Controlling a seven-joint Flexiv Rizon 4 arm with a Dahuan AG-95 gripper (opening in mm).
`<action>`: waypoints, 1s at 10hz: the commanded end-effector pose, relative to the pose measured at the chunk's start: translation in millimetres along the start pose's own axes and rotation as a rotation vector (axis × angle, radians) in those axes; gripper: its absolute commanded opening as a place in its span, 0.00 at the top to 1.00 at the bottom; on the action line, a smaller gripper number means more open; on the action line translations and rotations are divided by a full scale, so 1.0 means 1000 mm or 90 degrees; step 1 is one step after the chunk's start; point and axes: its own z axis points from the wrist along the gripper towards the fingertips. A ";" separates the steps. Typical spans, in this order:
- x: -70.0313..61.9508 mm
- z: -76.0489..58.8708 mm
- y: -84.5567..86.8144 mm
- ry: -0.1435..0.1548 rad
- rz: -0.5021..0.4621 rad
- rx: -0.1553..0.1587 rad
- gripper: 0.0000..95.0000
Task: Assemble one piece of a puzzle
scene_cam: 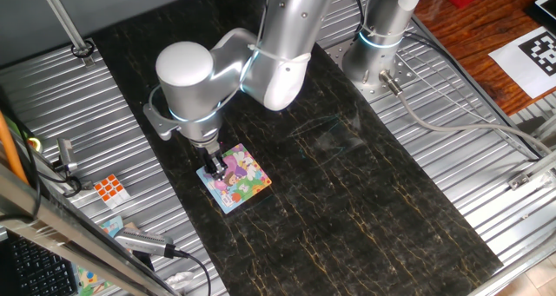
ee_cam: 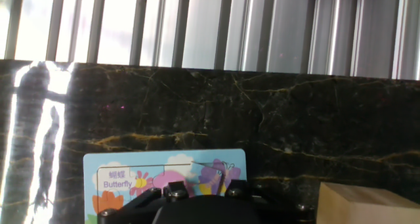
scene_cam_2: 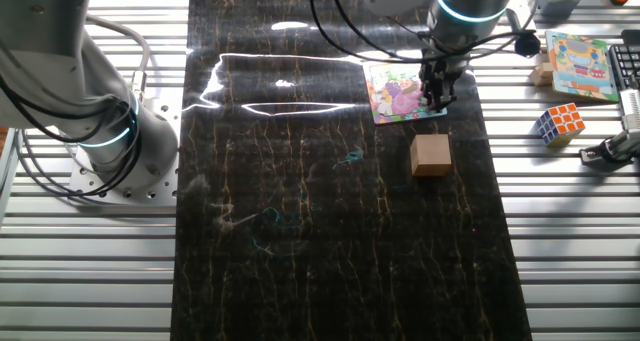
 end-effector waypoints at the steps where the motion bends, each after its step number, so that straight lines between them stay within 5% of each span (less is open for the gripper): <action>1: 0.000 -0.001 0.000 -0.003 0.006 -0.001 0.60; 2: 0.000 -0.004 0.000 -0.002 0.018 -0.003 0.60; 3: -0.001 -0.006 0.001 -0.001 0.043 -0.010 0.80; 4: -0.001 -0.007 0.001 -0.002 0.067 -0.017 0.80; 5: -0.001 -0.007 0.002 -0.002 0.079 -0.021 1.00; 8: -0.001 -0.012 0.004 -0.005 0.152 -0.108 1.00; 10: -0.001 -0.013 0.004 -0.004 0.160 -0.122 1.00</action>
